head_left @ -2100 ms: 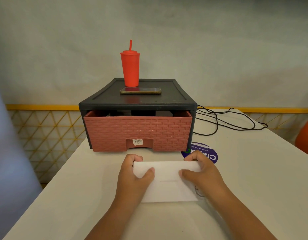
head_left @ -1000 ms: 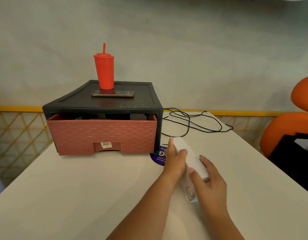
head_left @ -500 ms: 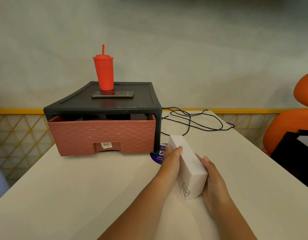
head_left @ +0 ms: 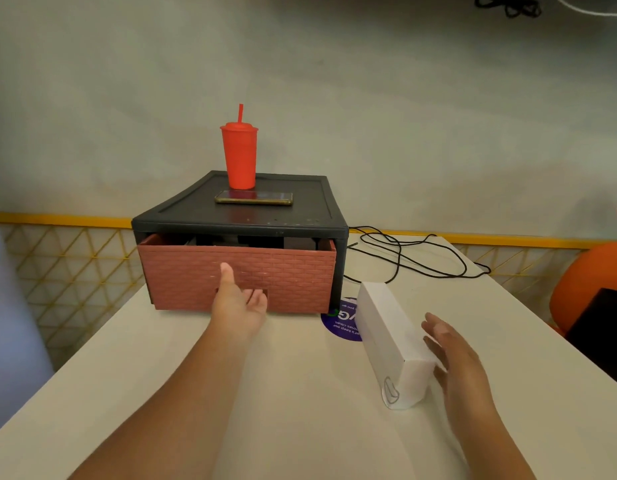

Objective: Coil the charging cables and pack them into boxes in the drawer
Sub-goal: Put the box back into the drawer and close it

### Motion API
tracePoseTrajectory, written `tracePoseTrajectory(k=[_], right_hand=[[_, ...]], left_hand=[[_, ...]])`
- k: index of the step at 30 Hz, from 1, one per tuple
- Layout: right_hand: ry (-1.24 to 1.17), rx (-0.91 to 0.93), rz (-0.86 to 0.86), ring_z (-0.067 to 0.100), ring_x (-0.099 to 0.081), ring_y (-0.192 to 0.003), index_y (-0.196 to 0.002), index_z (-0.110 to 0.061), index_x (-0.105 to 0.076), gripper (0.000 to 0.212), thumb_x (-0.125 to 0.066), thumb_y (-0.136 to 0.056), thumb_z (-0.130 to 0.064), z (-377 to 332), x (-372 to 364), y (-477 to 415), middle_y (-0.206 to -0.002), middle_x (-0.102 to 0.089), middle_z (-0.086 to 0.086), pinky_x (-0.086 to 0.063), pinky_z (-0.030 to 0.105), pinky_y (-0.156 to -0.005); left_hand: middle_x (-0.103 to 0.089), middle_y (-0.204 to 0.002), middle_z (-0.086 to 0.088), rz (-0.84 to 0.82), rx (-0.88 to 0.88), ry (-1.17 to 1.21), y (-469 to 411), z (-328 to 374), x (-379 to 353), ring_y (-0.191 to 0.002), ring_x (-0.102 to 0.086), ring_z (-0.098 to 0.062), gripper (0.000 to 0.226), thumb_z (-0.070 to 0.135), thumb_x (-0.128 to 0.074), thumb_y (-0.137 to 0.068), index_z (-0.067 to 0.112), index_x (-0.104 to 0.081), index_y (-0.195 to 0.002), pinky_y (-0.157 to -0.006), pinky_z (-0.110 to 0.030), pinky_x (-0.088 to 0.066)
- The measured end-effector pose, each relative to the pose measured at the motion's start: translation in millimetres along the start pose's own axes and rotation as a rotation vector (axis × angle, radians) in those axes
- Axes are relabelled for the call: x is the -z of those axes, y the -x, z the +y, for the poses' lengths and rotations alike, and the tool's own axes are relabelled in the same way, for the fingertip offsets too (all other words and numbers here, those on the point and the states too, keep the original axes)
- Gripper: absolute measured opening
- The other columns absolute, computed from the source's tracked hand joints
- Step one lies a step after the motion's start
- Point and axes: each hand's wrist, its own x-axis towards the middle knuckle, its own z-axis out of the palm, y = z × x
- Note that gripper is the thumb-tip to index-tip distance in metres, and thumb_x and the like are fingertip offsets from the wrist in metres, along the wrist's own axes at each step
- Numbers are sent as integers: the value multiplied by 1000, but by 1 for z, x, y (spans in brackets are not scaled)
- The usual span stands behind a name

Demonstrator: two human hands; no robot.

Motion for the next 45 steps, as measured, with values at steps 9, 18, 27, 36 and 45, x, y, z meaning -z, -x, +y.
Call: tracePoseTrajectory(k=[9,18,27,36,45], right_hand=[[735,492,-150,9,-51,-107,-123,-25,-58,31,-53,-92,-27,-97,-79,-49,-130,-53,-3,-35,22,-87],[1161,467,-179,28,-54,-108,-126,-16,-56,33,-52,-94,-21,-95,-150,-101,-126,-47,11,-45,32,-84],[1216,460,-5,30,-60,-96,-108,-10,-68,21,-57,-91,-18,-95,-162,-116,-113,-56,13,-46,30,-75],[1136,443,30,31,-60,-98,-104,-13,-70,19,-63,-87,-18,-96,-161,-113,-112,-61,11,-45,30,-78],[1054,350,-90,29,-58,-106,-113,-8,-66,26,-57,-90,-17,-103,-150,-104,-119,-61,13,-46,31,-85]], left_hand=[[-32,-146,-18,1,58,122,-12,9,-1,-134,-35,-31,81,49,-53,-87,5,-19,-146,-110,-42,-32],[-25,-151,-18,44,94,215,-22,13,-5,-138,-29,-31,78,49,-47,-91,4,-16,-147,-113,-45,-25],[-40,-141,-18,40,75,175,-26,6,8,-132,-39,-31,77,52,-49,-87,5,-25,-143,-109,-45,-32],[-45,-135,-14,42,65,175,46,4,42,-130,-42,-29,69,51,-49,-87,5,-36,-136,-108,-45,-33],[-53,-89,-8,77,92,170,115,-1,78,-100,-52,-24,42,48,-50,-86,6,-49,-89,-100,-42,-40]])
